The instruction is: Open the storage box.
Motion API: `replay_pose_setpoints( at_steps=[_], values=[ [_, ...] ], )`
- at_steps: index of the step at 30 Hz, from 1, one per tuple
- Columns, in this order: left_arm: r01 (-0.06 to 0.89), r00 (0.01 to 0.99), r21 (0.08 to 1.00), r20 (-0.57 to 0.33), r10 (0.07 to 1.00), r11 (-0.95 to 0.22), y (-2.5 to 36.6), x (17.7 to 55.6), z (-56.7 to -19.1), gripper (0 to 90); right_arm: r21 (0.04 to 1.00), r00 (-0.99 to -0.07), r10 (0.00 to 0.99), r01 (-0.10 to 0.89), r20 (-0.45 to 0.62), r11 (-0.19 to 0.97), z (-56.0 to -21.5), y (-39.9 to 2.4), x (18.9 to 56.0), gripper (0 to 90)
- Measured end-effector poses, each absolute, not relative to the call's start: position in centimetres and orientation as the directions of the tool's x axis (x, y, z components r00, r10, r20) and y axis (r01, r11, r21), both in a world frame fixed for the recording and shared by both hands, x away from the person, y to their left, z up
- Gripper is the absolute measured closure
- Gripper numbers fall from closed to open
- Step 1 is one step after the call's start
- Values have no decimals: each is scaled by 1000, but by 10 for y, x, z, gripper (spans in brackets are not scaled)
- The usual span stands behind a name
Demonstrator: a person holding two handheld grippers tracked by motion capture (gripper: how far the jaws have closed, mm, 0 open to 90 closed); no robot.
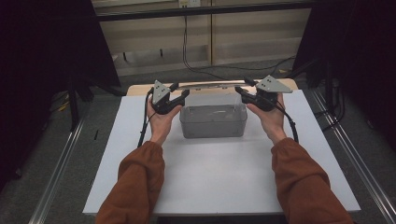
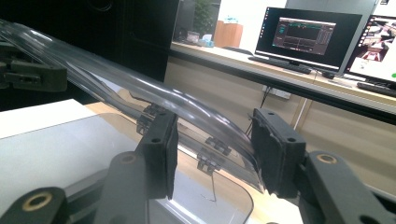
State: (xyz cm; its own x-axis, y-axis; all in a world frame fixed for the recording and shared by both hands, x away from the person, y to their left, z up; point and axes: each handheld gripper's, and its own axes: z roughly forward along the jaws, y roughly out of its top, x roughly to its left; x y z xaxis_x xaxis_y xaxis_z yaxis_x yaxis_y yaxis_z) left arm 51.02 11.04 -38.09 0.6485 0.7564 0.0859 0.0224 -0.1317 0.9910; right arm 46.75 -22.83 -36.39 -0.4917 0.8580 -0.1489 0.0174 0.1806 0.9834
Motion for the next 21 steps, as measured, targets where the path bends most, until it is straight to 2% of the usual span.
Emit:
replay_pose_setpoints(
  at_steps=[10,21],
  values=[
    [2,658,988,113,745,-152,105,514,-377,504,984,-464,874,24,-146,177,-370,-234,475,522],
    [-15,662,989,122,740,-150,107,519,-379,538,985,-458,878,26,-141,171,-374,-235,480,572]
  ],
)
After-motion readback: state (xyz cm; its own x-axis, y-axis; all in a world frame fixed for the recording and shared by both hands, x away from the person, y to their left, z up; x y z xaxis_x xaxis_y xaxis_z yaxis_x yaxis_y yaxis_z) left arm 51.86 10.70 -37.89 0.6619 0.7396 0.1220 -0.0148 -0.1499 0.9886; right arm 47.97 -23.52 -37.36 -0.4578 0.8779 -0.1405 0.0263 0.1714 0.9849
